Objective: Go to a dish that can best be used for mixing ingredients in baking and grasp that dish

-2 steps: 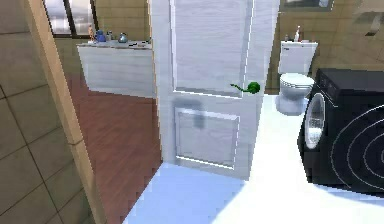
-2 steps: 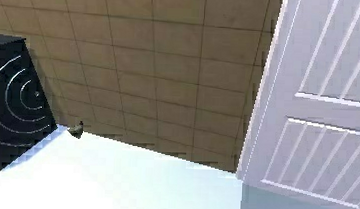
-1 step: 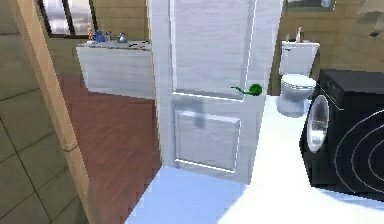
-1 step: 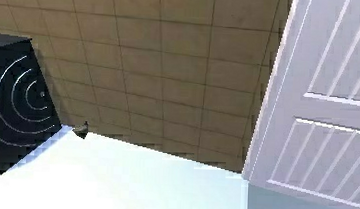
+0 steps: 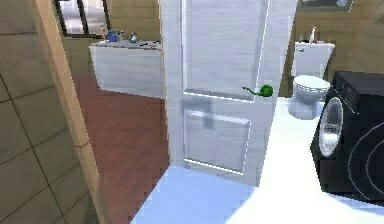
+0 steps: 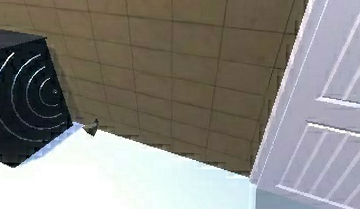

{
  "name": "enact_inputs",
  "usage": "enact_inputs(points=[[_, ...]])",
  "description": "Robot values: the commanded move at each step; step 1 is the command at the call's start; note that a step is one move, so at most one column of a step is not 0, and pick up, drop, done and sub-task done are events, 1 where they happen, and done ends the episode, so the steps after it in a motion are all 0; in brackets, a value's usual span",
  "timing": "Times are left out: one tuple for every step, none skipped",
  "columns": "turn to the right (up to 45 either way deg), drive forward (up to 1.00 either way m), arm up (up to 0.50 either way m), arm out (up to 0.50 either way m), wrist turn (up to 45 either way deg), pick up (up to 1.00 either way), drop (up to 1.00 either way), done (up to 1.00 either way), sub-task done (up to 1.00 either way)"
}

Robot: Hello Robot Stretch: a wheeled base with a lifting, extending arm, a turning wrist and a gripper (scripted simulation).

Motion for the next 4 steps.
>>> enact_inputs(points=[[45.0, 0.00, 0.00, 0.00, 0.0, 0.00, 0.00, 0.00, 0.00], [18.0, 0.00, 0.00, 0.00, 0.0, 0.00, 0.00, 0.00, 0.00], [0.0, 0.20, 0.00, 0.00, 0.0, 0.00, 0.00, 0.00, 0.00], [-45.0, 0.00, 0.00, 0.00, 0.0, 0.00, 0.00, 0.00, 0.00]])
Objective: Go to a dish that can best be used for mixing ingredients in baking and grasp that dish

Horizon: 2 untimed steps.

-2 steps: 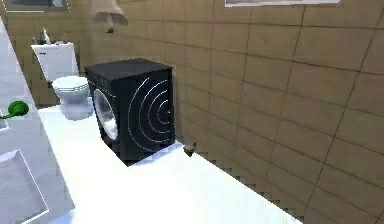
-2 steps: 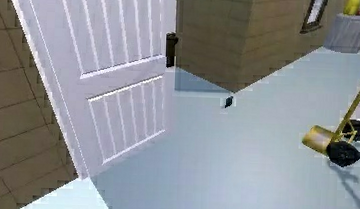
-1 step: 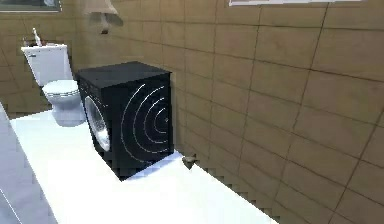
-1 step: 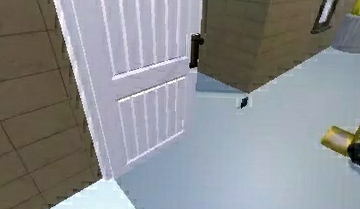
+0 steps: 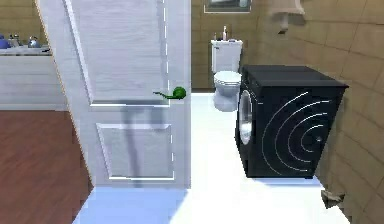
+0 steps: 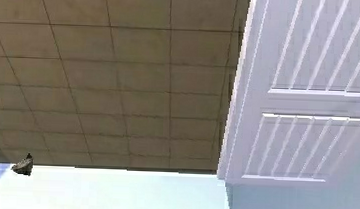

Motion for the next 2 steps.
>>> enact_inputs(points=[[-30.0, 0.00, 0.00, 0.00, 0.0, 0.00, 0.00, 0.00, 0.00], [0.0, 0.95, 0.00, 0.00, 0.0, 0.00, 0.00, 0.00, 0.00]])
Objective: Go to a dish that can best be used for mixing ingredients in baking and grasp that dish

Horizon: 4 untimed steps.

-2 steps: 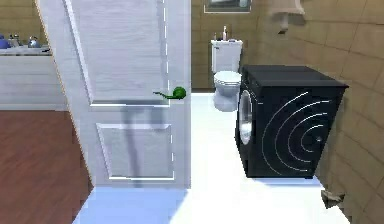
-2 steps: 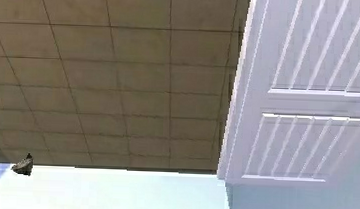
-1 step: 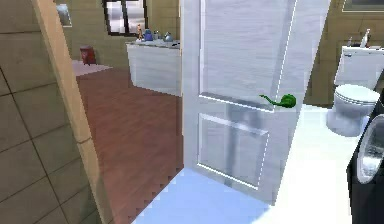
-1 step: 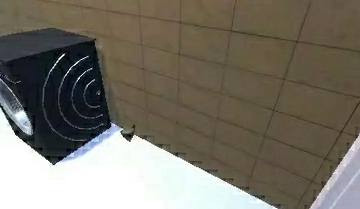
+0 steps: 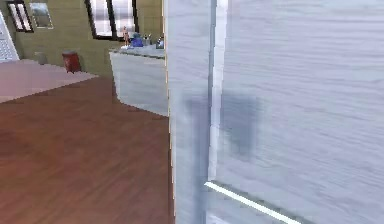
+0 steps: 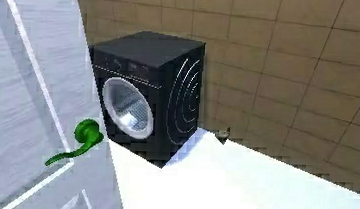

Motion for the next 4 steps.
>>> enact_inputs(points=[[-42.0, 0.00, 0.00, 0.00, 0.0, 0.00, 0.00, 0.00, 0.00], [0.0, 0.60, 0.00, 0.00, 0.0, 0.00, 0.00, 0.00, 0.00], [-45.0, 0.00, 0.00, 0.00, 0.0, 0.00, 0.00, 0.00, 0.00], [-18.0, 0.00, 0.00, 0.00, 0.0, 0.00, 0.00, 0.00, 0.00]])
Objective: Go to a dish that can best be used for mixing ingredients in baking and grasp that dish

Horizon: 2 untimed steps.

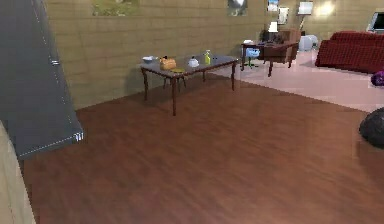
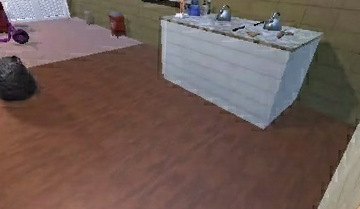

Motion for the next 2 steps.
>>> enact_inputs(points=[[0.0, 0.35, 0.00, 0.00, 0.0, 0.00, 0.00, 0.00, 0.00], [-24.0, 0.00, 0.00, 0.00, 0.0, 0.00, 0.00, 0.00, 0.00]])
